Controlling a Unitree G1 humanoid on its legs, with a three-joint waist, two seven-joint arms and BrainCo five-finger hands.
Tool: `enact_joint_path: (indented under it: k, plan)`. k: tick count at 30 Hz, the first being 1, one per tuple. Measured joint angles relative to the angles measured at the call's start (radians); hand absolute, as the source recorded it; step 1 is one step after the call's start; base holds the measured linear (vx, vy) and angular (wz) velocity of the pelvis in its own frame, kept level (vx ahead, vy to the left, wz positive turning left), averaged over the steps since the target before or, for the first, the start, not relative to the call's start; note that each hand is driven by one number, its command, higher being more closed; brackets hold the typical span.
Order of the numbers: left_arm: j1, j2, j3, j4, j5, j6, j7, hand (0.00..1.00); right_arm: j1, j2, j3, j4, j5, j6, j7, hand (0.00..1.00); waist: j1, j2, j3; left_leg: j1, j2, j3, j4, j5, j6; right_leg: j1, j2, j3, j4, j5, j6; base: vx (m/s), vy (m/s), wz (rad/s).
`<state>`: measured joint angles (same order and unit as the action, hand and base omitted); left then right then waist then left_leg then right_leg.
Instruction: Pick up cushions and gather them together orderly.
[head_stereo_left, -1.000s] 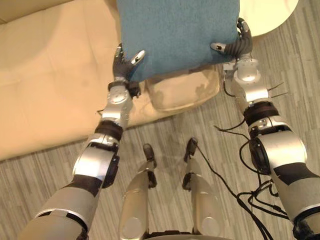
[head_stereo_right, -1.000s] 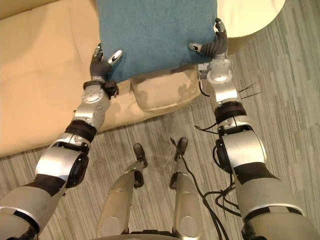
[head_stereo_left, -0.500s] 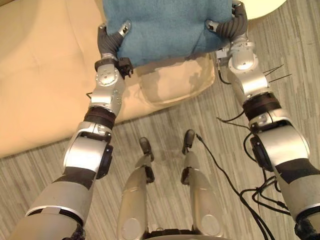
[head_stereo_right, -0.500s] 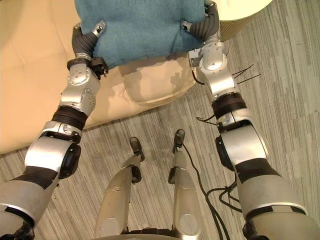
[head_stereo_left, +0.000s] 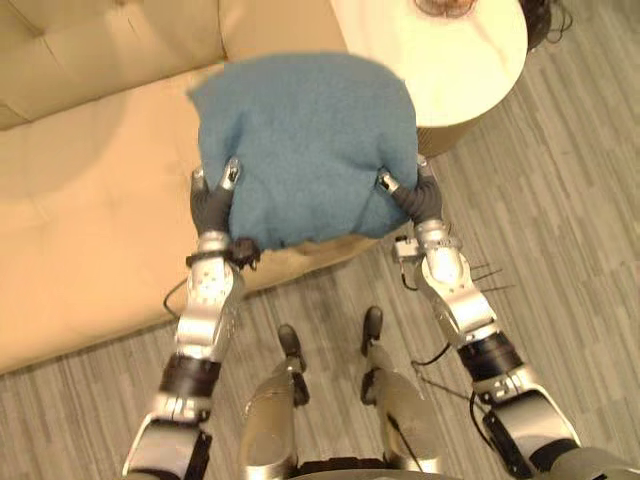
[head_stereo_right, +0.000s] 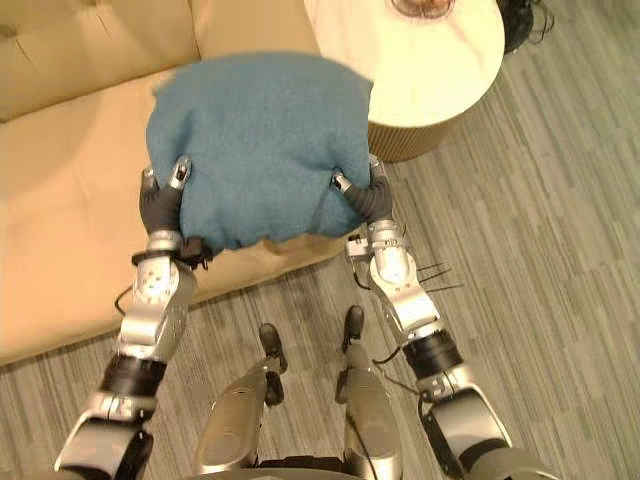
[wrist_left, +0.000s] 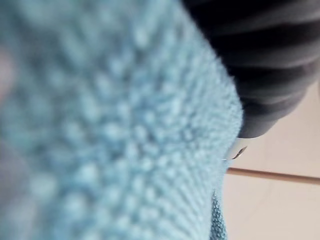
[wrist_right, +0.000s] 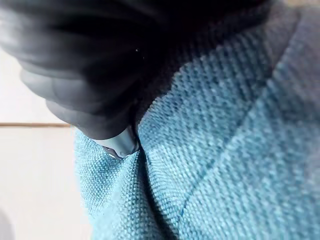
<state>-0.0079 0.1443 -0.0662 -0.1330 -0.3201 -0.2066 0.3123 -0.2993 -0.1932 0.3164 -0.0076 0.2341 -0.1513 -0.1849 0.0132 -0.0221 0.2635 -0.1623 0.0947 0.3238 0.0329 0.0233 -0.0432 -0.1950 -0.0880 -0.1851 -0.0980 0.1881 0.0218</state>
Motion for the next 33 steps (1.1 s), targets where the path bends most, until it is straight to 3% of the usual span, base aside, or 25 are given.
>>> enact_joint_path:
  k: [5, 6, 8, 9, 11, 12, 13, 15, 17, 18, 19, 20, 21, 22, 25, 27, 28, 29, 33]
  plan:
    - [0.199, -0.035, 0.000, -0.118, 0.003, -0.032, -0.013, 1.00, 0.039, 0.017, 0.044, -0.020, 0.000, -0.009, 0.062, 1.00, 0.020, 0.027, -0.070, 0.100, 0.005, 0.007, -0.033, -0.005, -0.006, 0.076, 0.001, -0.002, 0.010, -0.004, 0.006, 0.08, 0.022, -0.03]
    - [0.209, -0.043, 0.000, -0.120, 0.009, -0.038, -0.022, 1.00, 0.051, 0.017, 0.044, -0.020, -0.001, -0.021, 0.066, 1.00, 0.027, 0.028, -0.074, 0.110, 0.004, -0.001, -0.033, -0.005, -0.006, 0.078, -0.006, -0.002, 0.041, -0.028, 0.009, 0.01, 0.049, 0.28]
    - [0.210, -0.048, -0.002, -0.116, 0.009, -0.039, -0.030, 1.00, 0.082, 0.017, 0.042, -0.020, -0.001, -0.035, 0.066, 1.00, 0.024, 0.029, -0.073, 0.134, -0.009, -0.047, -0.021, -0.004, -0.005, 0.045, -0.035, 0.014, 0.228, -0.139, 0.038, -0.03, 0.042, 0.55]
    - [0.209, -0.044, -0.005, -0.110, 0.009, -0.039, -0.033, 1.00, 0.090, 0.018, 0.041, -0.020, -0.001, -0.035, 0.066, 1.00, 0.023, 0.029, -0.073, 0.136, -0.010, -0.059, -0.015, -0.005, -0.002, 0.037, -0.040, 0.034, 0.279, -0.159, 0.043, -0.11, 0.029, 0.80]
    - [0.204, -0.023, -0.009, -0.077, 0.009, -0.038, -0.051, 1.00, 0.120, 0.019, 0.038, -0.019, -0.002, -0.038, 0.066, 1.00, -0.003, 0.026, -0.075, 0.124, -0.016, -0.150, 0.020, -0.008, 0.014, 0.015, -0.057, 0.136, 0.537, -0.299, 0.020, -0.09, -0.034, 1.50]
    - [0.207, -0.014, -0.010, -0.069, 0.009, -0.037, -0.053, 1.00, 0.134, 0.021, 0.038, -0.019, -0.008, -0.041, 0.066, 1.00, -0.001, 0.019, -0.090, 0.084, -0.033, -0.221, 0.059, -0.006, 0.013, 0.019, -0.050, 0.174, 0.652, -0.361, 0.039, -0.03, -0.129, 1.66]
    - [0.206, -0.012, -0.010, -0.069, 0.009, -0.037, -0.053, 1.00, 0.133, 0.022, 0.038, -0.019, -0.009, -0.041, 0.066, 1.00, 0.006, 0.005, -0.104, 0.055, -0.040, -0.249, 0.082, -0.001, 0.008, 0.019, -0.052, 0.180, 0.642, -0.385, 0.037, -0.03, -0.166, 1.31]
    - [0.203, -0.017, -0.010, -0.069, 0.009, -0.038, -0.054, 1.00, 0.128, 0.022, 0.035, -0.018, -0.009, -0.041, 0.066, 1.00, 0.025, 0.019, -0.128, -0.039, -0.041, -0.315, 0.111, 0.025, -0.012, 0.028, -0.037, 0.158, 0.534, -0.407, 0.044, -0.06, -0.151, 0.93]
    - [0.202, -0.035, -0.012, -0.063, 0.006, -0.034, -0.054, 1.00, 0.109, 0.020, 0.031, 0.023, -0.008, -0.041, 0.066, 1.00, 0.044, 0.086, -0.116, -0.117, 0.008, -0.388, 0.087, 0.105, -0.053, 0.071, 0.022, 0.065, 0.373, -0.370, 0.028, -0.22, -0.220, 1.00]
    - [0.203, -0.038, -0.013, -0.062, 0.002, -0.029, -0.054, 1.00, 0.110, 0.021, 0.030, 0.048, -0.007, -0.041, 0.065, 1.00, 0.045, 0.089, -0.114, -0.117, 0.014, -0.377, 0.071, 0.137, -0.064, 0.078, 0.033, 0.046, 0.367, -0.367, 0.022, -0.29, -0.198, 1.00]
    - [0.202, -0.042, -0.025, -0.061, -0.004, -0.018, -0.056, 1.00, 0.116, 0.021, 0.016, 0.093, -0.007, -0.037, 0.065, 1.00, 0.039, 0.089, -0.114, -0.114, 0.020, -0.310, 0.014, 0.236, -0.096, 0.084, 0.028, 0.009, 0.372, -0.356, 0.003, -0.23, -0.107, 0.98]
    - [0.203, -0.032, -0.044, -0.060, -0.005, -0.016, -0.063, 1.00, 0.118, 0.020, 0.000, 0.113, -0.007, -0.036, 0.066, 1.00, 0.032, 0.080, -0.111, -0.107, 0.018, -0.235, -0.019, 0.267, -0.127, 0.081, 0.012, -0.024, 0.365, -0.356, -0.013, -0.36, -0.141, 1.10]
    - [0.205, -0.033, -0.075, -0.060, -0.019, -0.015, -0.072, 1.00, 0.132, 0.020, -0.021, 0.117, -0.007, -0.036, 0.066, 1.00, 0.029, 0.078, -0.109, -0.117, 0.032, -0.095, 0.076, 0.181, -0.046, 0.083, -0.002, -0.055, 0.355, -0.351, -0.026, -0.31, -0.101, 0.88]
    - [0.205, -0.034, -0.094, -0.059, -0.023, -0.015, -0.078, 1.00, 0.148, 0.020, -0.035, 0.117, -0.007, -0.036, 0.066, 1.00, 0.024, 0.071, -0.109, -0.111, 0.030, -0.035, 0.144, 0.118, 0.014, 0.082, -0.021, -0.070, 0.347, -0.343, -0.027, -0.28, -0.093, 0.74]
    - [0.202, -0.042, -0.103, -0.031, -0.023, -0.016, -0.108, 1.00, 0.180, 0.019, -0.052, 0.107, -0.007, -0.036, 0.066, 1.00, -0.004, 0.077, -0.113, -0.030, 0.027, 0.008, 0.157, 0.003, -0.001, 0.077, -0.036, -0.078, 0.283, -0.296, -0.019, -0.13, 0.025, 0.34]
    - [0.200, -0.045, -0.106, -0.018, -0.023, -0.016, -0.117, 1.00, 0.188, 0.019, -0.055, 0.097, -0.007, -0.036, 0.066, 1.00, -0.003, 0.083, -0.116, 0.036, 0.023, 0.002, 0.051, -0.015, -0.002, 0.065, -0.027, -0.070, 0.255, -0.271, 0.005, -0.08, 0.098, -0.05]
    - [0.195, -0.037, -0.111, 0.005, -0.023, -0.016, -0.117, 1.00, 0.197, 0.022, -0.056, 0.097, -0.007, -0.036, 0.066, 1.00, 0.001, 0.072, -0.118, 0.032, 0.017, 0.007, 0.047, -0.012, 0.002, 0.067, -0.027, -0.060, 0.230, -0.248, 0.006, -0.07, 0.113, -0.16]
    - [0.196, -0.028, -0.115, 0.024, -0.023, -0.015, -0.117, 1.00, 0.207, 0.022, -0.056, 0.097, -0.007, -0.036, 0.067, 1.00, 0.003, 0.062, -0.125, 0.018, 0.014, 0.015, 0.073, -0.022, 0.013, 0.073, -0.031, -0.057, 0.206, -0.209, 0.014, -0.08, 0.146, -0.11]
    - [0.196, -0.021, -0.120, 0.026, -0.023, -0.014, -0.117, 1.00, 0.225, 0.024, -0.058, 0.069, 0.000, -0.035, 0.074, 1.00, 0.005, 0.061, -0.125, -0.021, 0.010, 0.024, 0.140, -0.065, 0.034, 0.084, -0.037, -0.048, 0.150, -0.162, 0.032, -0.06, 0.135, -0.09]
